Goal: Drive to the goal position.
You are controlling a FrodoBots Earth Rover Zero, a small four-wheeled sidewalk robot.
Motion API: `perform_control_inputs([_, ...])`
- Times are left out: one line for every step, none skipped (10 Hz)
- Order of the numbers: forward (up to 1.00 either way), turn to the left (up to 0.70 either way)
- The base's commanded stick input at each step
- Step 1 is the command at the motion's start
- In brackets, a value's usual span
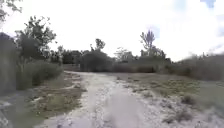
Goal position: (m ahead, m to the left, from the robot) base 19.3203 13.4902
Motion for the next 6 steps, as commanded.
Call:
perform_control_inputs([1.00,0.27])
perform_control_inputs([1.00,0.27])
perform_control_inputs([1.00,0.19])
perform_control_inputs([1.00,0.00])
perform_control_inputs([1.00,0.00])
perform_control_inputs([1.00,0.00])
